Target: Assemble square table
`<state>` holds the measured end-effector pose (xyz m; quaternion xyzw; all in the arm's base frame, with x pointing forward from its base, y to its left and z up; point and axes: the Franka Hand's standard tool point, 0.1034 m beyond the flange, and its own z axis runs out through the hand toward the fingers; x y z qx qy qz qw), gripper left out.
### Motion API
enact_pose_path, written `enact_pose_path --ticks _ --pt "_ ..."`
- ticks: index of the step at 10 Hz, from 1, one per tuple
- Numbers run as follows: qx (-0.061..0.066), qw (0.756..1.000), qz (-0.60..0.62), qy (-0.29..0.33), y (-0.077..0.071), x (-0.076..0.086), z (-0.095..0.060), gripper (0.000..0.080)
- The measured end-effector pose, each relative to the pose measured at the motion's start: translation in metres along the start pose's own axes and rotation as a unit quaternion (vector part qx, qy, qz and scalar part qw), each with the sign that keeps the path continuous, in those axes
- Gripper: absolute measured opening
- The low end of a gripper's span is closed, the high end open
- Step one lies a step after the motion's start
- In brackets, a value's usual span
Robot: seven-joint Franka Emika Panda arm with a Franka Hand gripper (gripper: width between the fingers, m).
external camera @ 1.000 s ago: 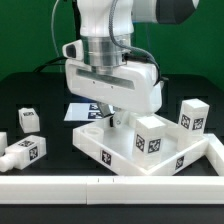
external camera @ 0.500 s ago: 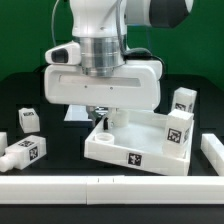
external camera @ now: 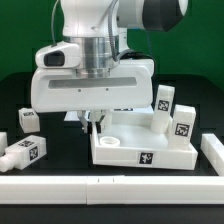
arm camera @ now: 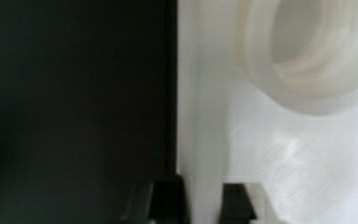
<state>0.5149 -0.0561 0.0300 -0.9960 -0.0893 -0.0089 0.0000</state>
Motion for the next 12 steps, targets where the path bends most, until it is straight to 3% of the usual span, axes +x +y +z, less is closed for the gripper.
enact_pose_path --ticks 2,4,7,9,10,11,12 --pt "-0.018 0.993 -0.115 -0.005 0.0 0.01 -0.004 0.006" --pt "-0.035 0.965 -0.26 0.002 -0.011 0.041 -0.012 0.006" --pt "-0.04 0.943 -0.331 -0.012 -0.002 0.032 -0.008 0.006" --pt "-0.044 0.901 -0.432 -0.022 -0.004 0.038 -0.009 0.006" --pt "-0.035 0.881 -0.472 -0.028 -0.014 0.055 -0.012 0.006" --pt "-0.037 0.859 -0.51 -0.027 -0.026 0.081 -0.017 0.006" --pt "-0.052 0.844 -0.534 -0.015 -0.031 0.091 -0.018 0.006"
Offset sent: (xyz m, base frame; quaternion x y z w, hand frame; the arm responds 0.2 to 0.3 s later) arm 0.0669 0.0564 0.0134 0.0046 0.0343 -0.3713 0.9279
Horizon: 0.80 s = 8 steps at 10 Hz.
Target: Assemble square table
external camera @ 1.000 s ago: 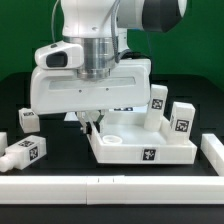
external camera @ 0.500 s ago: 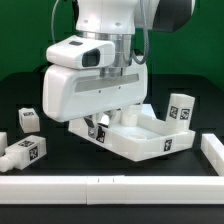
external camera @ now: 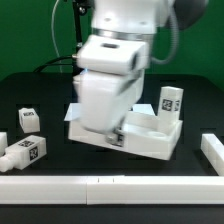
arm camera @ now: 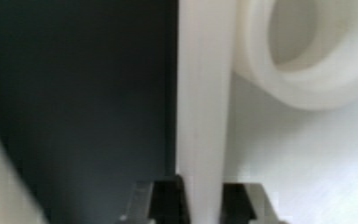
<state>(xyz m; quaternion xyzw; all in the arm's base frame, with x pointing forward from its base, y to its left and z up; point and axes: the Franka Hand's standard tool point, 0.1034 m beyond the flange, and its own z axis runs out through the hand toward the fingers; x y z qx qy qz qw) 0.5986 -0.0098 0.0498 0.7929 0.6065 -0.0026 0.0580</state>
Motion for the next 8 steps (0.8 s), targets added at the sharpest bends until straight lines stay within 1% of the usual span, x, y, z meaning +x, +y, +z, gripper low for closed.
enact_pose_path --ticks 1,2,4,5,6,7,8 --pt "0.004 1.0 -0.026 -0.005 -0.003 -0.007 0.003 0.0061" --pt "0.003 0.999 -0.04 -0.009 -0.002 -0.009 0.003 0.0061" --pt "0.001 0.997 -0.079 -0.016 -0.001 -0.01 0.004 0.006" --pt "-0.003 0.996 -0.088 -0.01 0.002 0.002 0.001 0.006" --pt "-0.006 0.993 -0.117 0.0 0.014 0.02 -0.002 0.006" --pt "-0.013 0.991 -0.132 0.011 0.028 0.033 0.0 0.006" --pt "-0.013 0.993 -0.119 0.012 0.027 0.029 0.002 0.006"
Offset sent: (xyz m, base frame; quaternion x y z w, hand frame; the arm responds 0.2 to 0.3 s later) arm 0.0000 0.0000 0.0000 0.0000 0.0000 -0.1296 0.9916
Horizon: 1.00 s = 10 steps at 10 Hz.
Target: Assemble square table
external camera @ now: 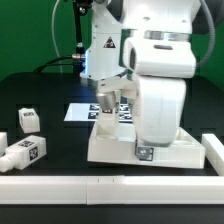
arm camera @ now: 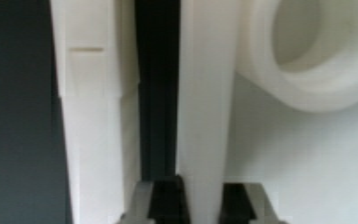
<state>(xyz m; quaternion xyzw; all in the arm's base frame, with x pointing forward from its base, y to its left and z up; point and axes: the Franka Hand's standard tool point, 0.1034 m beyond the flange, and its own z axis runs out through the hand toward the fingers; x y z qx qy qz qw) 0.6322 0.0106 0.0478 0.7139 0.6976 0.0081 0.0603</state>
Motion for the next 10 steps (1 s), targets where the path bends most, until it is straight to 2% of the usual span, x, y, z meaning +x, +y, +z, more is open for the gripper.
enact_pose_path --ticks 4,6,7,9,10 --pt "0.003 1.0 0.006 0.0 -0.002 -0.002 0.002 0.006" --pt "-0.004 1.0 -0.012 0.005 0.0 0.0 0.004 0.006" --pt "-0.006 1.0 -0.009 0.008 0.002 0.008 0.004 0.006" --pt "-0.01 1.0 0.0 0.017 0.015 0.027 0.006 0.006" --pt "-0.008 1.0 0.015 0.02 0.02 0.035 0.007 0.0059"
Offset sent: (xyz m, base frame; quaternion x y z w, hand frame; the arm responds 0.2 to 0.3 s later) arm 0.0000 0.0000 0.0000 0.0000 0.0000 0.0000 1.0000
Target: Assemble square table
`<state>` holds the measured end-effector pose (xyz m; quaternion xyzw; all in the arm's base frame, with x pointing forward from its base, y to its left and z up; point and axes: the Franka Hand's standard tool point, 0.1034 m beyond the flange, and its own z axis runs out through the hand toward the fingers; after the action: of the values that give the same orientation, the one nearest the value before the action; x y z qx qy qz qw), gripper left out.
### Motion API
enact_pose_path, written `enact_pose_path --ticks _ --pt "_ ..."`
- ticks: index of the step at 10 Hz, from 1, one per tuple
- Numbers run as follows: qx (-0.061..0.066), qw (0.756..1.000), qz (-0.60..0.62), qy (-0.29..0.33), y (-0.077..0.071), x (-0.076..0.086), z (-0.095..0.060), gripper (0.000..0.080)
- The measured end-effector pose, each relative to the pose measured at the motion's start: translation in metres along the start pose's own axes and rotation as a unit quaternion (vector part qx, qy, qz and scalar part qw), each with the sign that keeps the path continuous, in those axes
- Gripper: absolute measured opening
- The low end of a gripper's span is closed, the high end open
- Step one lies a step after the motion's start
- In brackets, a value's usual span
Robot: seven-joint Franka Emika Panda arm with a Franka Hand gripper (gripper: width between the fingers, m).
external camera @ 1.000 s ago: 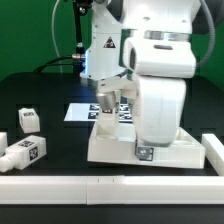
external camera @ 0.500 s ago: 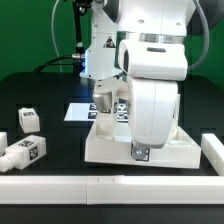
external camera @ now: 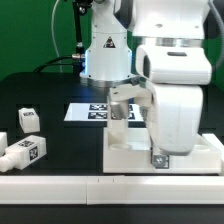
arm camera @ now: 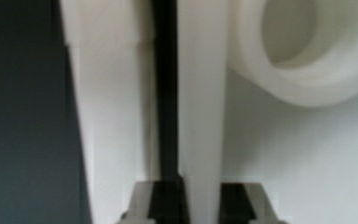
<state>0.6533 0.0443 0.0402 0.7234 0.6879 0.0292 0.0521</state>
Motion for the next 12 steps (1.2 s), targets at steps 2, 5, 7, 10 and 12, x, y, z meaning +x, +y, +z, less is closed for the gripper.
enact_pose_path --ticks 2,5,7,10,12 --pt "0.005 1.0 0.017 0.001 0.002 0.005 0.005 0.006" --pt "0.003 1.0 0.016 -0.002 0.002 0.004 0.007 0.0061" --pt "0.004 1.0 0.02 -0.003 0.002 0.002 0.007 0.015" --pt "0.003 1.0 0.029 -0.003 0.003 0.001 0.005 0.048" --pt "0.003 0.997 0.081 -0.006 0.009 -0.005 -0.031 0.0591"
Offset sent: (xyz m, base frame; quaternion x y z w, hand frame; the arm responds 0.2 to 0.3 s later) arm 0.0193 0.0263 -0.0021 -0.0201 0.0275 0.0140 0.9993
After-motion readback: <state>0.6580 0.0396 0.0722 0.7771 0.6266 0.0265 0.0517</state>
